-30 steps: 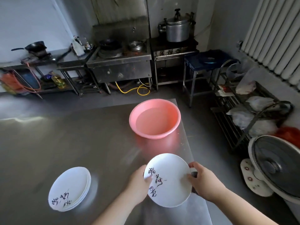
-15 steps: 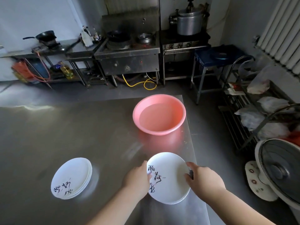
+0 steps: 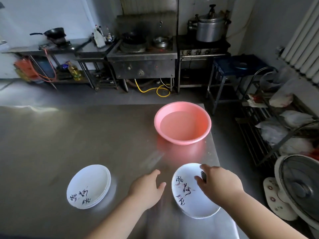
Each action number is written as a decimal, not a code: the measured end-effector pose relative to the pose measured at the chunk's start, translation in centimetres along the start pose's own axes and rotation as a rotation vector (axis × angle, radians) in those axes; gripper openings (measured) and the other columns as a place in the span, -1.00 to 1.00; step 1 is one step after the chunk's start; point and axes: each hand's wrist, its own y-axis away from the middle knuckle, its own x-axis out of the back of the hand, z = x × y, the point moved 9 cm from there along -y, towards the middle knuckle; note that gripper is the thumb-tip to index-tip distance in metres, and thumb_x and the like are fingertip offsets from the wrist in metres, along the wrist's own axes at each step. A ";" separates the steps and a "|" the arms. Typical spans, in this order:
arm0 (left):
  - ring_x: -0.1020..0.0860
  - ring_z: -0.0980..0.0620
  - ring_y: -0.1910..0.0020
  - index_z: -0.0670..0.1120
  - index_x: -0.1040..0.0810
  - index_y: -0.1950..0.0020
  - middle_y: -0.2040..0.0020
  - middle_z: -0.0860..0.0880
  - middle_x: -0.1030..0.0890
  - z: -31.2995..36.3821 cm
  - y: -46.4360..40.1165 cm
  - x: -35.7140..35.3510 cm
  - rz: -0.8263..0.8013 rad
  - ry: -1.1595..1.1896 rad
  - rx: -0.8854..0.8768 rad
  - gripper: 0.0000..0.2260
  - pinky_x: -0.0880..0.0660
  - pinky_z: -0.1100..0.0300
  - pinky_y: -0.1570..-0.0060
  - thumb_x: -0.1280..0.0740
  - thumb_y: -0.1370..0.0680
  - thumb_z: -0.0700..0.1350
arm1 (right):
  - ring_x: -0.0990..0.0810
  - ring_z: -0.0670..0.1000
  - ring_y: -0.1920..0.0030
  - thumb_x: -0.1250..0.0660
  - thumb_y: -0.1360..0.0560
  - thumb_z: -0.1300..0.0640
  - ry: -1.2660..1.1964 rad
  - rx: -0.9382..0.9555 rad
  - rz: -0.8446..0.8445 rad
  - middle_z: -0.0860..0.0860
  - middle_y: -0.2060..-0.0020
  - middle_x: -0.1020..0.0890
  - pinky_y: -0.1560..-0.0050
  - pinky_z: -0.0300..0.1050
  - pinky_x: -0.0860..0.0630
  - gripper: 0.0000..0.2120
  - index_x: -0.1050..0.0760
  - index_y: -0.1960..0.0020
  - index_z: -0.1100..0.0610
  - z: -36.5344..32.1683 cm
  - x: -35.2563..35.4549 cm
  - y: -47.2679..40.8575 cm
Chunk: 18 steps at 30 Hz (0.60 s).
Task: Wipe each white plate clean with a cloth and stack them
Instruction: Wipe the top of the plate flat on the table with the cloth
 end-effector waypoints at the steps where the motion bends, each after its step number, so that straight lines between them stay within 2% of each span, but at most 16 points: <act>1: -0.64 0.00 -0.01 0.21 -0.34 -0.48 0.08 0.13 -0.65 -1.5 0.1 0.7 0.004 0.008 0.012 -0.54 -0.57 0.08 0.03 -0.17 -0.61 0.30 | -0.62 -0.08 0.19 -0.16 -0.58 -0.31 -0.019 0.008 -0.006 -0.17 0.17 -0.63 0.27 -0.18 -0.56 -0.65 -0.48 -0.21 -0.14 -1.4 -0.3 -0.1; 3: -0.60 0.02 0.07 0.21 -0.36 -0.46 0.16 0.13 -0.60 -5.1 0.6 2.1 0.012 0.006 0.039 -0.57 -0.48 0.09 0.16 -0.17 -0.62 0.29 | -0.63 -0.09 0.17 -0.17 -0.59 -0.29 -0.056 0.043 -0.024 -0.17 0.16 -0.66 0.23 -0.14 -0.59 -0.65 -0.49 -0.23 -0.13 -4.8 -1.2 -0.5; 6: -0.56 0.01 0.09 0.18 -0.39 -0.40 0.11 0.10 -0.61 -12.1 1.6 3.9 0.020 -0.008 0.113 -0.63 -0.41 0.09 0.20 -0.16 -0.64 0.26 | -0.63 -0.03 0.18 -0.21 -0.57 -0.25 -0.106 0.121 -0.027 -0.09 0.20 -0.65 0.22 -0.08 -0.57 -0.68 -0.51 -0.10 -0.04 -10.9 -2.4 -1.2; 8: -0.56 -0.03 0.13 0.13 -0.40 -0.16 0.16 0.09 -0.54 -17.4 2.3 4.7 0.030 -0.036 0.175 -0.79 -0.35 0.09 0.27 -0.15 -0.64 0.20 | -0.63 0.01 0.15 -0.21 -0.55 -0.27 -0.117 0.165 -0.035 -0.07 0.22 -0.62 0.25 -0.08 -0.52 -0.67 -0.47 -0.01 -0.02 -15.2 -3.5 -1.6; 9: -0.56 -0.04 0.16 0.08 -0.35 -0.02 0.20 0.08 -0.49 -20.1 2.7 5.1 0.032 -0.049 0.217 -0.82 -0.32 0.09 0.30 -0.14 -0.64 0.17 | -0.64 0.03 0.13 -0.21 -0.54 -0.29 -0.127 0.179 -0.042 -0.08 0.20 -0.63 0.24 -0.10 -0.51 -0.66 -0.46 -0.02 -0.02 -17.3 -4.1 -1.9; 11: -0.54 -0.04 0.19 0.05 -0.28 0.07 0.16 0.05 -0.47 -25.4 3.3 5.4 0.041 -0.059 0.308 -0.81 -0.35 0.11 0.32 -0.16 -0.63 0.12 | -0.66 0.02 0.09 -0.23 -0.52 -0.31 -0.159 0.183 -0.069 -0.08 0.13 -0.67 0.18 -0.11 -0.56 -0.63 -0.49 -0.08 -0.04 -20.9 -5.6 -2.6; 14: -0.58 -0.06 0.07 0.03 -0.38 -0.09 -0.04 0.02 -0.54 -31.8 4.0 5.9 0.066 -0.066 0.406 -0.81 -0.55 0.09 0.13 -0.20 -0.62 0.12 | -0.65 0.03 0.14 -0.24 -0.51 -0.31 -0.196 0.157 -0.152 -0.08 0.17 -0.66 0.17 -0.11 -0.58 -0.63 -0.49 -0.05 -0.03 -25.6 -8.8 -3.7; 16: -0.59 -0.06 -0.13 0.04 -0.41 -0.30 -0.22 0.01 -0.54 -34.8 4.1 5.9 0.072 -0.050 0.431 -0.70 -0.54 0.09 0.02 -0.22 -0.63 0.15 | -0.61 0.04 0.18 -0.24 -0.51 -0.28 -0.201 0.133 -0.208 -0.09 0.21 -0.63 0.24 -0.13 -0.52 -0.67 -0.45 0.03 -0.02 -28.3 -11.3 -4.5; 18: -0.57 -0.05 -0.22 0.04 -0.37 -0.40 -0.30 0.03 -0.52 -36.9 4.0 5.7 0.063 -0.037 0.433 -0.62 -0.53 0.09 -0.04 -0.23 -0.64 0.16 | -0.60 0.04 0.20 -0.23 -0.51 -0.26 -0.189 0.117 -0.254 -0.09 0.23 -0.61 0.32 -0.15 -0.43 -0.70 -0.41 0.09 -0.02 -30.8 -13.7 -5.2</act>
